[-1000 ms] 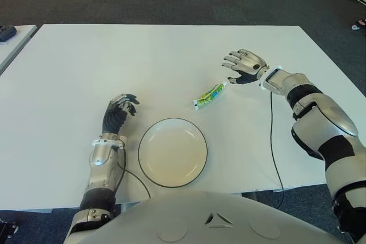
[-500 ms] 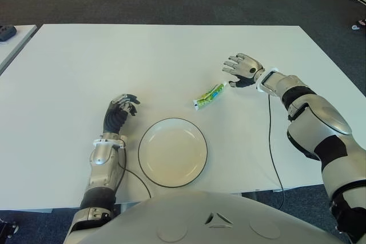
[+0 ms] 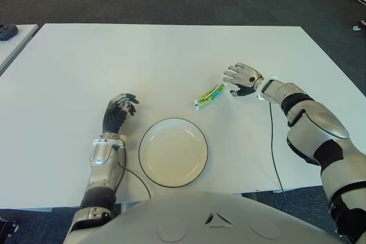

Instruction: Put the toothpaste on the table into the plate.

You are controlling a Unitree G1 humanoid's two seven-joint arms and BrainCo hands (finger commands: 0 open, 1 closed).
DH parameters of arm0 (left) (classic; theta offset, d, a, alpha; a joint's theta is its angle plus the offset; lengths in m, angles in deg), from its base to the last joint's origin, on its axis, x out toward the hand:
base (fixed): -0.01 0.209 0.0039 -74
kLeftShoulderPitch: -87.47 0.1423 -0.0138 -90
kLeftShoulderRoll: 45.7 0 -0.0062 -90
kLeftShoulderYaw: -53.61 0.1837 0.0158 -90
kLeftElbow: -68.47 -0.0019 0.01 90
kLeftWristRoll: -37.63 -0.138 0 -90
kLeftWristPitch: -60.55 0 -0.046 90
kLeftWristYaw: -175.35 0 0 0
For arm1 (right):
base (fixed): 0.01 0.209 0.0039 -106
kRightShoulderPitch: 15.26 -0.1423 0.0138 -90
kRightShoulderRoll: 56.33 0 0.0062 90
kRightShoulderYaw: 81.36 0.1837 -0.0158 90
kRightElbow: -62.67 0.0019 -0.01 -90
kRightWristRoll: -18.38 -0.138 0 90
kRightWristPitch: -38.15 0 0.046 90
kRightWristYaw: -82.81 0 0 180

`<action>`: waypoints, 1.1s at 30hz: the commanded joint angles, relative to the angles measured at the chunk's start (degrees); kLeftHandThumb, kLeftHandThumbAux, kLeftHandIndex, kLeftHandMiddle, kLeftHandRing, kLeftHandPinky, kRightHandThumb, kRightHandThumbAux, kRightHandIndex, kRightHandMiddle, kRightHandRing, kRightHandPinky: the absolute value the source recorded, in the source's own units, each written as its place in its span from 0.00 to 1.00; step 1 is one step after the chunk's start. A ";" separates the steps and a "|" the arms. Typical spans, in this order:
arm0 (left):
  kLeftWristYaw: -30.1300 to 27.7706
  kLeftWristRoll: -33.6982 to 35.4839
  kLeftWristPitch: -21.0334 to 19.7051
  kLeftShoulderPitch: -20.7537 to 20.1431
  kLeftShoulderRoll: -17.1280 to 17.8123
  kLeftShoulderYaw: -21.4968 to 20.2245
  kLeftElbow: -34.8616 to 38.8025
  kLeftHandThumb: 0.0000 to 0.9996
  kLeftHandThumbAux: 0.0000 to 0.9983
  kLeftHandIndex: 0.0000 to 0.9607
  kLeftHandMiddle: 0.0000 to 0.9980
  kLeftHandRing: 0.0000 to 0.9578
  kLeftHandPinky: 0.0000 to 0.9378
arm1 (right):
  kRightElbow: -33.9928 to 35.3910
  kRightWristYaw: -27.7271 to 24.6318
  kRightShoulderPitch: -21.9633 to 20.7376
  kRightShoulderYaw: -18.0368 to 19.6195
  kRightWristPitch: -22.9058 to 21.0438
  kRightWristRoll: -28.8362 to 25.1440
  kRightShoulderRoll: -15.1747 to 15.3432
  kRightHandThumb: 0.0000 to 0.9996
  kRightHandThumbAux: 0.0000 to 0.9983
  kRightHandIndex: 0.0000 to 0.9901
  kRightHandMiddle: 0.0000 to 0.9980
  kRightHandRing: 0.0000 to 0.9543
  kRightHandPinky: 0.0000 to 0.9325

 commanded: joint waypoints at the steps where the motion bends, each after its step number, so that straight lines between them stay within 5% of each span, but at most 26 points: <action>1: -1.21 0.98 -0.74 -0.88 -0.26 0.06 -0.58 0.84 0.68 0.44 0.50 0.68 0.68 | 0.66 -0.24 1.74 2.57 3.37 -3.20 0.64 0.53 0.16 0.00 0.00 0.00 0.00; 14: -1.34 0.06 -0.91 -2.09 0.65 0.50 -0.99 0.84 0.68 0.44 0.50 0.68 0.69 | 2.03 -1.74 2.59 8.83 5.76 -9.59 1.60 0.55 0.16 0.00 0.00 0.00 0.00; 33: 1.25 -2.58 0.94 -4.75 1.65 -0.34 -2.97 0.84 0.68 0.44 0.51 0.69 0.71 | 6.44 -4.66 -2.58 17.42 9.30 -17.16 0.52 0.51 0.12 0.00 0.00 0.00 0.00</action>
